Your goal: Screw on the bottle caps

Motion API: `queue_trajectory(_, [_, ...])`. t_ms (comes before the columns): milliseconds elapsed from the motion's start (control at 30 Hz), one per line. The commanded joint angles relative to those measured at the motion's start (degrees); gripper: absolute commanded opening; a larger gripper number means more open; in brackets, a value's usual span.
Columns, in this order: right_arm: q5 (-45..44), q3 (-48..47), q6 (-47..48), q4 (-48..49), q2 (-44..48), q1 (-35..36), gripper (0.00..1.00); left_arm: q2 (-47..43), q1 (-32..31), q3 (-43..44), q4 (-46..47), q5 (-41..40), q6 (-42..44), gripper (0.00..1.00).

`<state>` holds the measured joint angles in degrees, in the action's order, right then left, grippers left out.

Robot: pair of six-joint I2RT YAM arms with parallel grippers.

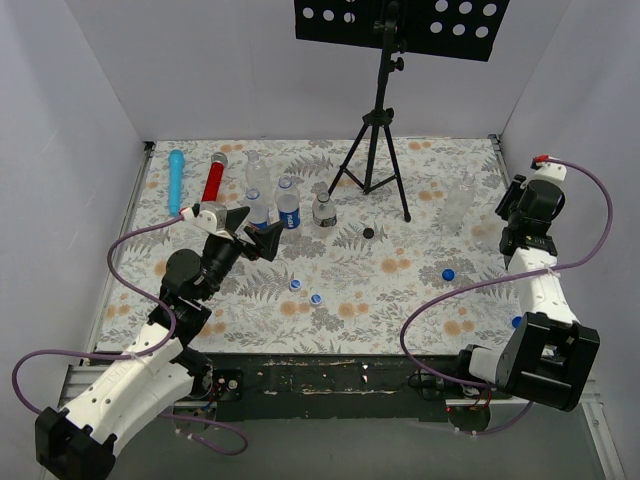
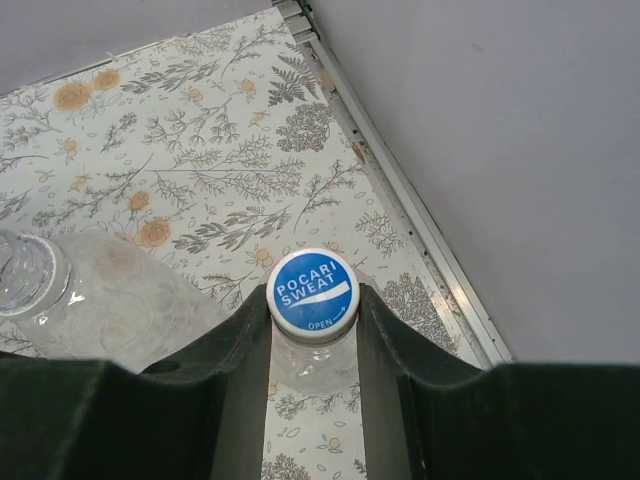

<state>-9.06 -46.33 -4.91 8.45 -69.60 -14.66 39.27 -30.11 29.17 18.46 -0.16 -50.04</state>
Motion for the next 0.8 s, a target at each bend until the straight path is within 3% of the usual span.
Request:
queue_trajectory(0, [2.02,-1.22,1.30,0.87,-1.50,-0.29,0.21,-0.86,0.23,0.45,0.88,0.16,1.17,0.98])
queue_trajectory(267, [2.91,-3.15,2.45,-0.89,-1.94,-0.29,0.47,-1.03,0.40,0.19,1.32,1.90,1.26,0.98])
queue_trajectory(533, [2.47,-3.07,2.18,-1.06,-1.76,-0.29,0.51,-1.03,0.58,0.10,1.32,2.10,1.26,0.98])
queue_trajectory(767, [2.73,-3.07,2.01,-0.98,-0.45,-0.29,0.64,-1.03,0.66,0.10,1.58,2.27,1.26,0.98])
